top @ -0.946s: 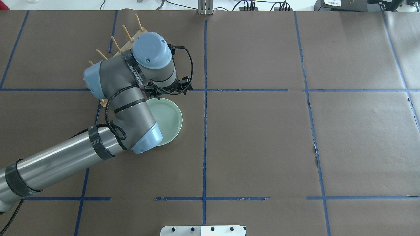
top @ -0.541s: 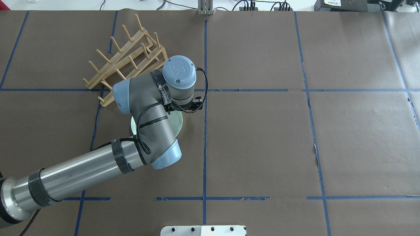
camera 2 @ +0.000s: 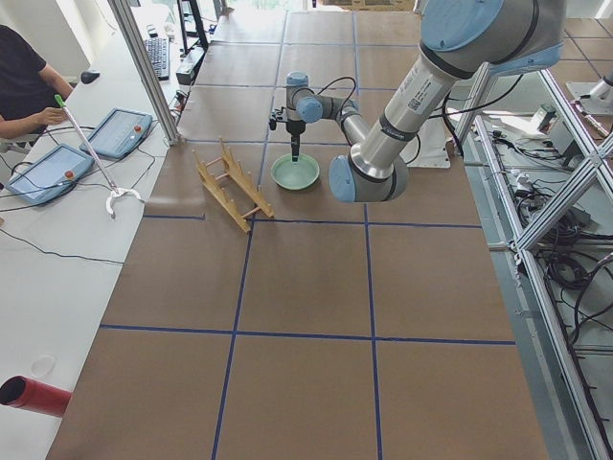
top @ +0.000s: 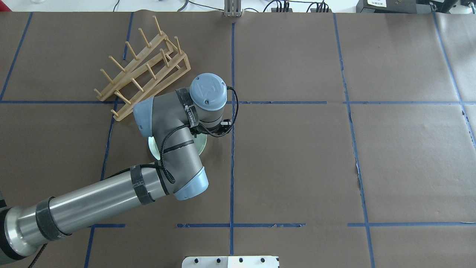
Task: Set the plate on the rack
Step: 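Lower the left gripper and close it on the plate rim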
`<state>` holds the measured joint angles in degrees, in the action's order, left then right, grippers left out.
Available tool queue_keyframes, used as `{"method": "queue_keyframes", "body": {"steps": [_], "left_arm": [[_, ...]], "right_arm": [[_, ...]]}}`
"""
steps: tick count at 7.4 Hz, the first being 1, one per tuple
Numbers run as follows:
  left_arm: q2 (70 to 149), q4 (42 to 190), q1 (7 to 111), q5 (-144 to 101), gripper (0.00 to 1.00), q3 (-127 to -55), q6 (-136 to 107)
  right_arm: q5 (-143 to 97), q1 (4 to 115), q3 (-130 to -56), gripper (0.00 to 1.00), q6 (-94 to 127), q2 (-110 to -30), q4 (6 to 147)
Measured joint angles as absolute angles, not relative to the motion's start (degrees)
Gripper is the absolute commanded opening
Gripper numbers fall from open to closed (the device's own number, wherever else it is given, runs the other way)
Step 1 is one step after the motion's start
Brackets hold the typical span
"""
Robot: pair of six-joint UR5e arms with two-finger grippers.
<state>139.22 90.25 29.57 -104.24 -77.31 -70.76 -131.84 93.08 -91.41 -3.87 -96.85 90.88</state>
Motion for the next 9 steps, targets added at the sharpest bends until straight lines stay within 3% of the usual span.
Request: {"method": "queue_keyframes", "body": {"steps": [6,9], "left_arm": [[138.68,90.08,29.52,-104.33,0.0,-79.23,-71.13],[137.5,93.02,31.31,-102.43,0.0,-87.8,-78.88]], "right_arm": [[-131.84,93.08,-91.41,1.0,-3.87,-96.85,90.88],[-131.83,93.08,-91.4,1.0,-3.87,-96.86,90.88]]}}
